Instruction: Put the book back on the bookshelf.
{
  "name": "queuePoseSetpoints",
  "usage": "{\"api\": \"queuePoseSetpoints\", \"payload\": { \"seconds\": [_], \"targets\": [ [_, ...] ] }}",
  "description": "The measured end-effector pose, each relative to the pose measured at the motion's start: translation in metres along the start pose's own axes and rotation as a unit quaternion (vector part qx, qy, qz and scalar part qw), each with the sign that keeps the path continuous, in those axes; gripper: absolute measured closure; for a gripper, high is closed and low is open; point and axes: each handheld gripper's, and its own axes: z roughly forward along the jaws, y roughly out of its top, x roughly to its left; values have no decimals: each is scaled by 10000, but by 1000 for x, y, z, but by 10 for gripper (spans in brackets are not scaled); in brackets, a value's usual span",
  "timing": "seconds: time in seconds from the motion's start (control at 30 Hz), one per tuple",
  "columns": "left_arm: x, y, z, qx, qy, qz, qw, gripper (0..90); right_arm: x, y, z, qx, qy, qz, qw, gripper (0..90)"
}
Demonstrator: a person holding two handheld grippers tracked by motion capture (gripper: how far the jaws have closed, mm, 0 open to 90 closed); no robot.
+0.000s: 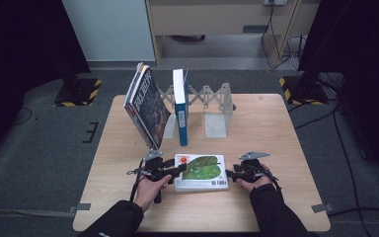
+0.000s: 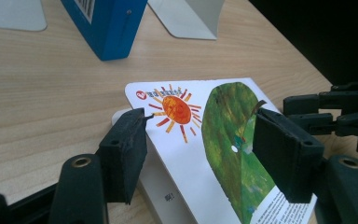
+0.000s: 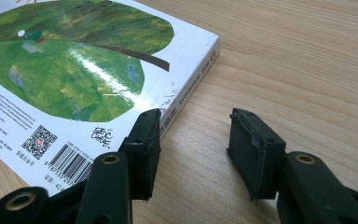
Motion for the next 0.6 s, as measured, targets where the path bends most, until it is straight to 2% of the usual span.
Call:
{"api": "queuePoseSetpoints", "payload": {
  "seconds": [0.23, 0.4, 0.53, 0.6],
  "targets": [
    [0, 2, -3, -275, -220, -153, 9993, 344, 0, 0, 0, -10, -37, 25, 10000, 515],
    [-2, 1, -3, -283, -246, -140, 9992, 342, -1, 0, -1, 9, -49, 35, 10000, 507],
    [-2, 2, -5, -373, -463, -384, 9975, 350, -1, 0, -1, -16, -52, 72, 10000, 501],
    [-3, 2, -5, -377, -505, -323, 9975, 353, -1, 0, -1, -1, -54, 64, 10000, 497]
  ]
}}
